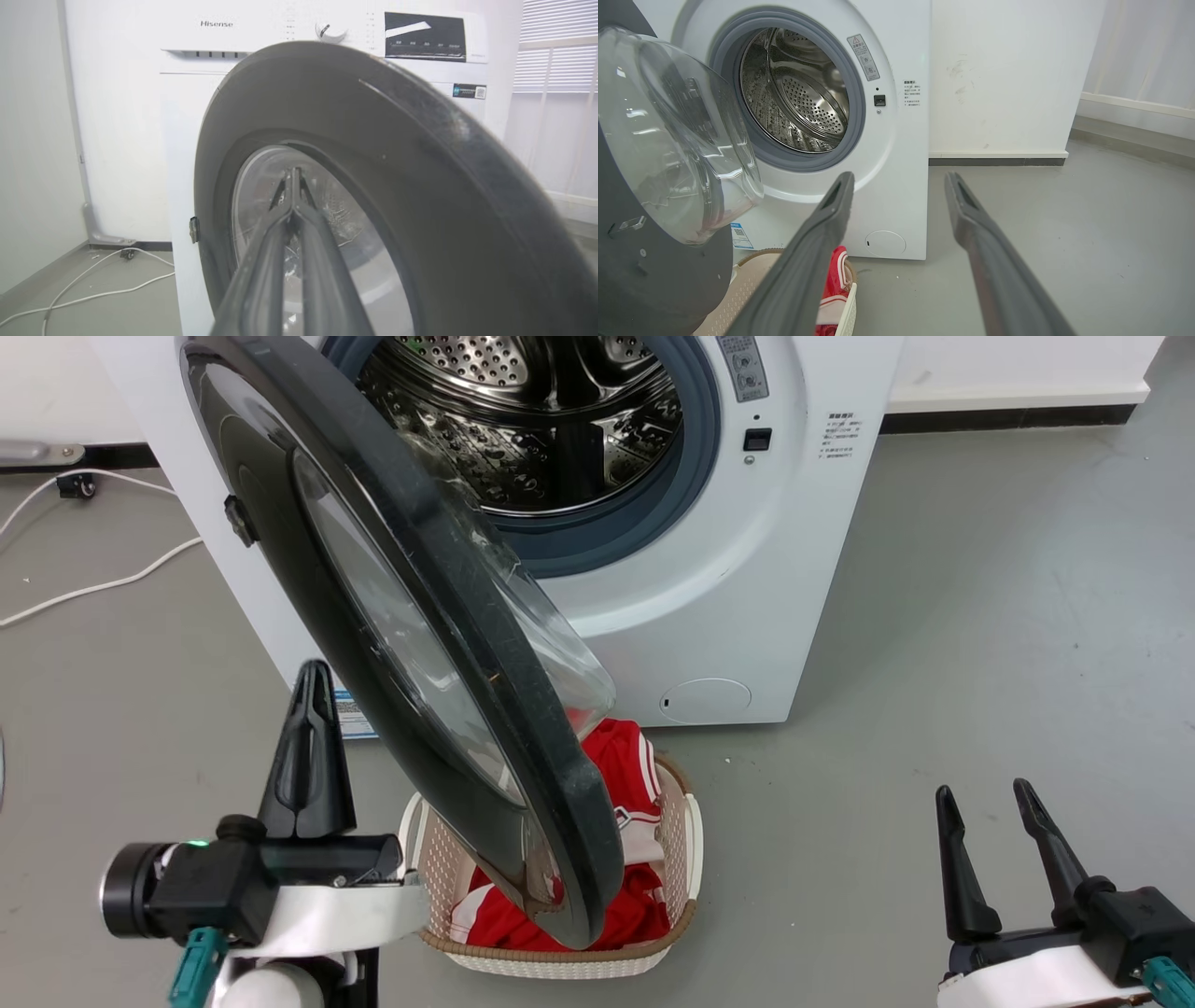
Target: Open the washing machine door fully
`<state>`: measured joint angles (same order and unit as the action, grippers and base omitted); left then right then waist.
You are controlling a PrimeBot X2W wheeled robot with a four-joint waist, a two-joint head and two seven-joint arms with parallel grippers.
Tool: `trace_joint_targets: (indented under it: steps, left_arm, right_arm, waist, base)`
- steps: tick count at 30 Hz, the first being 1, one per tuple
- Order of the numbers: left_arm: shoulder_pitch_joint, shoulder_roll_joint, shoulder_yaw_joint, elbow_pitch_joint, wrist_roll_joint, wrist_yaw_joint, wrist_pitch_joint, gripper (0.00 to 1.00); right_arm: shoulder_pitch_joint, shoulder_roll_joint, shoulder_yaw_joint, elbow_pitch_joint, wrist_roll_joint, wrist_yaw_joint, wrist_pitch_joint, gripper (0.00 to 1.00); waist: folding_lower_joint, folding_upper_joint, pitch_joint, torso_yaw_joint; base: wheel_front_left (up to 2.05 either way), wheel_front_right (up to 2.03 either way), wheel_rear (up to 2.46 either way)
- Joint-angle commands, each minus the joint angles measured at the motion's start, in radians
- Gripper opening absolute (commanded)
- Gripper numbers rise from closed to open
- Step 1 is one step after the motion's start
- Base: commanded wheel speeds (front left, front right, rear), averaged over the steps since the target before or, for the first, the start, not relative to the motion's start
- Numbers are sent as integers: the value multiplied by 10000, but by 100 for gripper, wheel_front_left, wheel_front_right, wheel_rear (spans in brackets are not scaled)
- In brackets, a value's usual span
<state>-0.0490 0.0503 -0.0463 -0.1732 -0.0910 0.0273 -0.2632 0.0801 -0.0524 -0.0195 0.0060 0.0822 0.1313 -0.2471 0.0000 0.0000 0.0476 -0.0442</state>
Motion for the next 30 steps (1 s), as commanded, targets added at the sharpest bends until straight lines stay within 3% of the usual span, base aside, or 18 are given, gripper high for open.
trace_joint_targets:
  steps: [1, 14, 23, 30]
  left_arm:
    - [-163, -2, 16, -275, 58, 59, -22, 0]
    - [-832, 0, -481, -3238, 512, 200, -20, 0]
    - [-1188, -2, -2237, -4227, 537, -543, 400, 0]
    - [-982, 18, -4267, -3726, 161, -1197, 1482, 0]
  right_arm:
    - [-140, 41, 16, 28, 3, -10, -36, 100]
    - [-116, 40, 6, 59, 8, -10, 57, 100]
    - [-23, 41, 5, 90, 24, -10, 41, 100]
    - [34, 41, 32, 122, 63, -10, 59, 100]
  waist:
    - [0, 0, -7, 19]
    - [0, 0, -25, 93]
    - [0, 0, -85, 85]
    - [0, 0, -121, 192]
  base:
    - [0, 0, 0]
    - [0, 0, 0]
    - [0, 0, 0]
    - [0, 0, 0]
